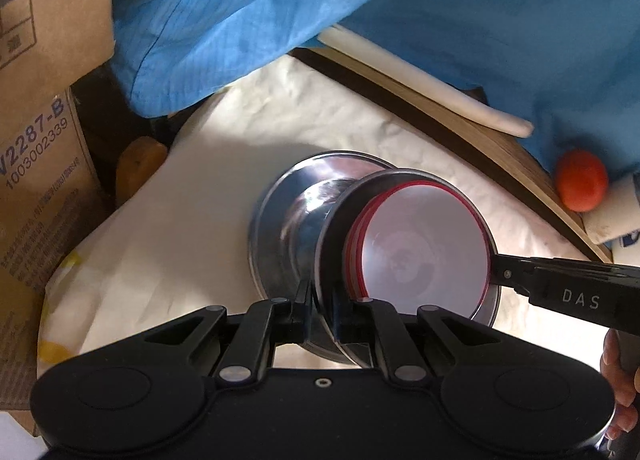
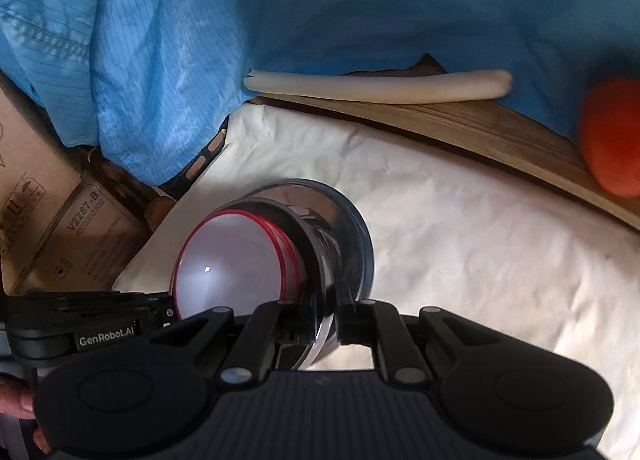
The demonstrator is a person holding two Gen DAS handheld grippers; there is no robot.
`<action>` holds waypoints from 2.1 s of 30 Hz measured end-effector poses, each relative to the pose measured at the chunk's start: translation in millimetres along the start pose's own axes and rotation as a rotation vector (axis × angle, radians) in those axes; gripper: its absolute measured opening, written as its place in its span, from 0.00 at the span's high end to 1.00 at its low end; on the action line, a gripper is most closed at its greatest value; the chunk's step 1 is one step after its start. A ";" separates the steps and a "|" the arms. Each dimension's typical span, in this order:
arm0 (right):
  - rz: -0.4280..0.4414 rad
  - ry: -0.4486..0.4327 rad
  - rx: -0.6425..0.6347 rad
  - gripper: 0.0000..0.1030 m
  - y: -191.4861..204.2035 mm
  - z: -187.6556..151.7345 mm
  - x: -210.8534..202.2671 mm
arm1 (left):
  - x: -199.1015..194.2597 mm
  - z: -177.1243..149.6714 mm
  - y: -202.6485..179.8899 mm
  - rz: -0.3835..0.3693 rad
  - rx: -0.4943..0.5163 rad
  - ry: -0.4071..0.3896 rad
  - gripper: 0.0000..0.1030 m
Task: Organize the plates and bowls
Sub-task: 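Lift the bowl stack with both grippers and carry it over the steel plates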
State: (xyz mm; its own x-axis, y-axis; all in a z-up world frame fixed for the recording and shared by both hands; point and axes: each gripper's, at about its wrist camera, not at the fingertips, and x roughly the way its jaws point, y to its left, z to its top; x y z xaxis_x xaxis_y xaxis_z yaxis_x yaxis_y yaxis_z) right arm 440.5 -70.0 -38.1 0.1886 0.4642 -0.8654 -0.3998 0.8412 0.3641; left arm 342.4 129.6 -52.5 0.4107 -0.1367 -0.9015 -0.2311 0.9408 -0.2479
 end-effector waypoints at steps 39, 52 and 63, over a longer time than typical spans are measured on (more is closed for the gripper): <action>0.011 0.057 0.034 0.90 -10.0 9.6 31.3 | 24.2 7.3 2.6 0.036 -0.014 0.028 0.92; -0.014 0.024 -0.002 0.90 -4.8 4.8 30.4 | 22.1 8.1 1.6 0.039 -0.019 0.018 0.92; -0.016 0.003 -0.004 0.88 -3.5 2.7 28.8 | 20.8 8.0 2.3 0.042 -0.014 0.005 0.91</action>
State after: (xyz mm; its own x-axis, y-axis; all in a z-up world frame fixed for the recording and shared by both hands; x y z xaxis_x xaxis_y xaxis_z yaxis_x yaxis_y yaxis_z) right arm 449.8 -58.8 -63.4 0.1919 0.4500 -0.8722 -0.4008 0.8471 0.3489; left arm 357.4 131.4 -69.0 0.3956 -0.0987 -0.9131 -0.2604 0.9413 -0.2146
